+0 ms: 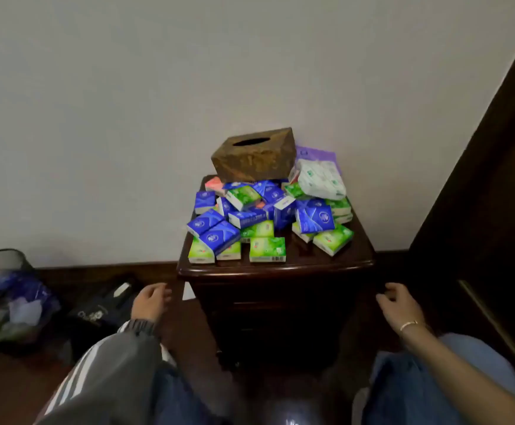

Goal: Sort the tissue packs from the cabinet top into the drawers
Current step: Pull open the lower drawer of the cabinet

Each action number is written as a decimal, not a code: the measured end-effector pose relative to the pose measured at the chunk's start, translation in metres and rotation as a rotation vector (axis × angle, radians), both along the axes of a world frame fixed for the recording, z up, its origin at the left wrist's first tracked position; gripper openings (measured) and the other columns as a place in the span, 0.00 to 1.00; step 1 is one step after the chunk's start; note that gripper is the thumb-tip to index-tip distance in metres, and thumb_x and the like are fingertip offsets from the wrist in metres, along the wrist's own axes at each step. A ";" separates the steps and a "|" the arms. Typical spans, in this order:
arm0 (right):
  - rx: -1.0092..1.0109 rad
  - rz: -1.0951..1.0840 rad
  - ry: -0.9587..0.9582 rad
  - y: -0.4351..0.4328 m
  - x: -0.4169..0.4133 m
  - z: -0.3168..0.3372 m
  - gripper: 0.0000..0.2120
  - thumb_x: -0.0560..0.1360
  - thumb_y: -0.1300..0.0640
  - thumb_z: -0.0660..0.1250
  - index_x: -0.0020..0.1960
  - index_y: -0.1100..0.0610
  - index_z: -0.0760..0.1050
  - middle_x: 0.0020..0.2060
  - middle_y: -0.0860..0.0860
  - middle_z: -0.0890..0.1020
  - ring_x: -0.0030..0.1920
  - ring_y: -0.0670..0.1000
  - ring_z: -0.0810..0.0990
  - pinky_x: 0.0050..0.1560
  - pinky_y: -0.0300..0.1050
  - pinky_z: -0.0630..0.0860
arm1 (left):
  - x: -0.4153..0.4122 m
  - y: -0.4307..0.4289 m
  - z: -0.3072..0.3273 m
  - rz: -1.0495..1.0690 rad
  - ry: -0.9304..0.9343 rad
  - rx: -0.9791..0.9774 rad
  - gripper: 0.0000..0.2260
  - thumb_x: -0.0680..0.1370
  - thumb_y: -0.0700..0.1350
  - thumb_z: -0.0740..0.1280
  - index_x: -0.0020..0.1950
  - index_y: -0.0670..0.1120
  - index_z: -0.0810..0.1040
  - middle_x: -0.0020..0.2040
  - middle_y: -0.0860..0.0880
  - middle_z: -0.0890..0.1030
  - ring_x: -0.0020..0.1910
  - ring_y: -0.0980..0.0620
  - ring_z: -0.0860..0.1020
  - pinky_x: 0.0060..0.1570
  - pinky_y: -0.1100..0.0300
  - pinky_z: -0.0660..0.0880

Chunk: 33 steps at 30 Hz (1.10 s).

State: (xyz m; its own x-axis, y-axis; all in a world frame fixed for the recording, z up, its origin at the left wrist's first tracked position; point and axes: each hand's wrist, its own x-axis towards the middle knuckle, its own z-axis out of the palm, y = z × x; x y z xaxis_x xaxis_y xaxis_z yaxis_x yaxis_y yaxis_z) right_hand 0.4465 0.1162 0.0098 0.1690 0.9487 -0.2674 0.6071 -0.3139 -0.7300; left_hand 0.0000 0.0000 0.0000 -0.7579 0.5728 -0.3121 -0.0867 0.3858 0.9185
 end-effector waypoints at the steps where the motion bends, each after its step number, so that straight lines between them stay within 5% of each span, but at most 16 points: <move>1: -0.027 -0.027 0.010 0.006 -0.004 -0.006 0.23 0.76 0.59 0.63 0.69 0.62 0.65 0.64 0.61 0.74 0.63 0.62 0.74 0.62 0.50 0.69 | 0.004 0.006 -0.007 0.004 0.007 -0.037 0.14 0.82 0.38 0.55 0.64 0.34 0.72 0.47 0.40 0.79 0.38 0.48 0.76 0.28 0.65 0.76; 3: -0.111 -0.044 0.036 0.013 -0.012 -0.023 0.26 0.77 0.58 0.63 0.72 0.62 0.61 0.67 0.62 0.71 0.66 0.63 0.71 0.66 0.51 0.66 | 0.009 0.013 -0.038 -0.017 0.014 -0.151 0.15 0.82 0.40 0.55 0.66 0.36 0.71 0.59 0.35 0.77 0.53 0.34 0.77 0.52 0.52 0.80; 4: -0.157 -0.042 0.067 0.016 -0.017 -0.028 0.27 0.77 0.57 0.64 0.72 0.61 0.61 0.67 0.62 0.71 0.66 0.63 0.70 0.67 0.52 0.66 | 0.013 0.017 -0.050 -0.047 0.005 -0.204 0.16 0.81 0.40 0.55 0.67 0.37 0.70 0.64 0.33 0.75 0.60 0.32 0.74 0.61 0.44 0.74; 6: -0.253 -0.015 0.119 0.018 -0.027 -0.047 0.28 0.77 0.55 0.64 0.73 0.60 0.60 0.67 0.61 0.71 0.66 0.63 0.71 0.66 0.51 0.66 | 0.024 0.018 -0.071 -0.093 -0.019 -0.268 0.17 0.81 0.42 0.56 0.69 0.39 0.68 0.67 0.34 0.72 0.66 0.34 0.71 0.66 0.39 0.68; 9: -0.273 -0.010 0.205 0.024 -0.045 -0.060 0.30 0.75 0.58 0.66 0.73 0.58 0.60 0.67 0.59 0.72 0.65 0.60 0.72 0.63 0.47 0.67 | 0.042 0.026 -0.078 -0.182 0.017 -0.216 0.16 0.81 0.40 0.57 0.69 0.43 0.68 0.66 0.40 0.74 0.64 0.37 0.73 0.63 0.44 0.72; 13: -0.261 -0.079 0.238 0.027 -0.054 -0.072 0.33 0.72 0.65 0.67 0.74 0.57 0.59 0.66 0.59 0.73 0.64 0.60 0.73 0.62 0.47 0.68 | 0.068 0.031 -0.081 -0.319 0.081 -0.023 0.20 0.77 0.34 0.66 0.65 0.52 0.69 0.57 0.55 0.77 0.52 0.58 0.78 0.48 0.68 0.75; 17: -0.214 -0.071 0.146 0.027 -0.050 -0.078 0.32 0.70 0.69 0.65 0.73 0.57 0.61 0.64 0.60 0.75 0.62 0.60 0.74 0.58 0.44 0.68 | 0.072 0.032 -0.081 -0.290 0.141 -0.005 0.18 0.75 0.30 0.64 0.65 0.36 0.71 0.60 0.37 0.78 0.59 0.42 0.78 0.61 0.47 0.75; 19: -0.191 -0.052 0.116 0.028 -0.044 -0.078 0.30 0.70 0.69 0.64 0.71 0.58 0.64 0.63 0.60 0.76 0.62 0.61 0.74 0.60 0.47 0.69 | 0.073 0.029 -0.076 -0.261 0.112 -0.073 0.15 0.75 0.28 0.61 0.61 0.36 0.71 0.54 0.36 0.79 0.53 0.39 0.79 0.57 0.42 0.74; 22: -0.194 0.002 0.033 0.029 -0.030 -0.077 0.25 0.71 0.67 0.62 0.67 0.57 0.69 0.59 0.61 0.78 0.59 0.62 0.76 0.58 0.49 0.71 | 0.065 0.019 -0.071 -0.273 0.083 -0.255 0.18 0.73 0.29 0.60 0.62 0.40 0.67 0.48 0.44 0.75 0.47 0.46 0.75 0.42 0.54 0.74; 25: -0.211 0.127 -0.162 0.026 -0.012 -0.074 0.17 0.72 0.65 0.61 0.59 0.57 0.75 0.56 0.61 0.79 0.57 0.62 0.76 0.55 0.46 0.71 | 0.050 0.000 -0.072 -0.385 0.152 -0.422 0.08 0.73 0.36 0.63 0.50 0.43 0.67 0.40 0.46 0.75 0.43 0.43 0.76 0.36 0.57 0.69; 28: -0.303 0.334 -0.414 0.020 0.003 -0.068 0.12 0.71 0.61 0.62 0.53 0.57 0.79 0.55 0.58 0.81 0.56 0.60 0.78 0.56 0.46 0.73 | 0.037 -0.018 -0.067 -0.547 0.313 -0.590 0.01 0.75 0.42 0.61 0.44 0.45 0.70 0.44 0.43 0.78 0.43 0.42 0.77 0.33 0.60 0.68; 31: -0.448 0.511 -0.553 0.007 0.005 -0.062 0.12 0.72 0.57 0.59 0.50 0.59 0.78 0.56 0.58 0.80 0.55 0.58 0.78 0.56 0.46 0.73 | 0.030 -0.032 -0.068 -0.828 0.529 -0.756 0.09 0.80 0.43 0.54 0.46 0.45 0.73 0.54 0.42 0.77 0.51 0.44 0.75 0.45 0.59 0.70; 33: -0.429 0.564 -0.622 -0.011 -0.005 -0.058 0.14 0.73 0.53 0.56 0.52 0.56 0.76 0.57 0.57 0.79 0.56 0.57 0.77 0.56 0.48 0.72 | 0.045 -0.041 -0.064 -0.802 0.663 -0.776 0.12 0.81 0.48 0.51 0.45 0.46 0.71 0.55 0.42 0.77 0.53 0.44 0.75 0.54 0.54 0.69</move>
